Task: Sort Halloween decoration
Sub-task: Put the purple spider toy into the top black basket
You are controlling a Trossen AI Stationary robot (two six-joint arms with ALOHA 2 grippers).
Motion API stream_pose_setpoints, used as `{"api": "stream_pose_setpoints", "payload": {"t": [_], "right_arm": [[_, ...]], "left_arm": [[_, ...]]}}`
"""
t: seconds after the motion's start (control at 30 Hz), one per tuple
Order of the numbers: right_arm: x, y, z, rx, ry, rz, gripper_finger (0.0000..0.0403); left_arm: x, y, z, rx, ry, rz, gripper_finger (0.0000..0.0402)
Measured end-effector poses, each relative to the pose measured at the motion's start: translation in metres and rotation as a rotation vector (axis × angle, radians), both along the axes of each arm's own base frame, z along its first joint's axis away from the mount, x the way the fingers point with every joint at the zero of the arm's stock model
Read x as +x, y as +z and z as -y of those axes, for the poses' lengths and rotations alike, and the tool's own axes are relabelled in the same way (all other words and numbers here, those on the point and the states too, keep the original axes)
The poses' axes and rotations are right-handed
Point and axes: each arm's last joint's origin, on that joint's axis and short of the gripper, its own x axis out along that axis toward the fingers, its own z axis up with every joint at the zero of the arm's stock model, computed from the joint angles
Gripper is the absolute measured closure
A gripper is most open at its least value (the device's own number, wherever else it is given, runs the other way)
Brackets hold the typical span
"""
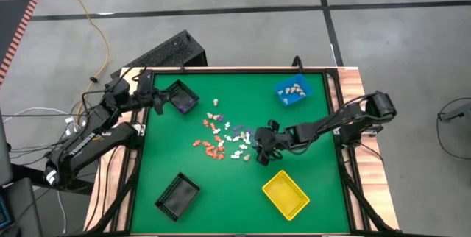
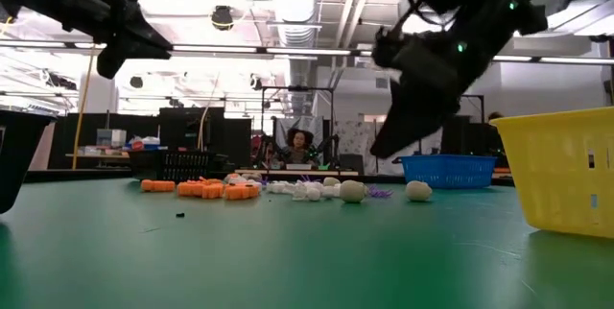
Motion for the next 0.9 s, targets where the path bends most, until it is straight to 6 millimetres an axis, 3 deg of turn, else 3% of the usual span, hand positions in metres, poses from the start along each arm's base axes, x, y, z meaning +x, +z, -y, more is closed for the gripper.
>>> {"api": "stream_pose_setpoints", "payload": {"t": [0.23, 0.43, 0.63, 0.9], "right_arm": [[0.005, -0.018, 0.001, -0.011, -0.042, -0.043, 0.0132], [0.009, -0.029, 0.004, -0.022, -0.051, -0.069, 0.0132], [0.011, -0.039, 0.005, -0.02, -0.06, -0.092, 0.0137], [0.01, -0.043, 0.005, 0.038, -0.136, -0.108, 0.0208]], "left_arm": [[-0.009, 0.004, 0.019, -0.094, -0.182, -0.025, 0.0252], [-0.026, 0.01, 0.04, -0.065, -0.19, -0.036, 0.0252], [-0.04, 0.006, 0.052, -0.056, -0.073, -0.019, 0.0258], [-0.046, 0.005, 0.058, -0.061, -0.032, 0.011, 0.0258]]}}
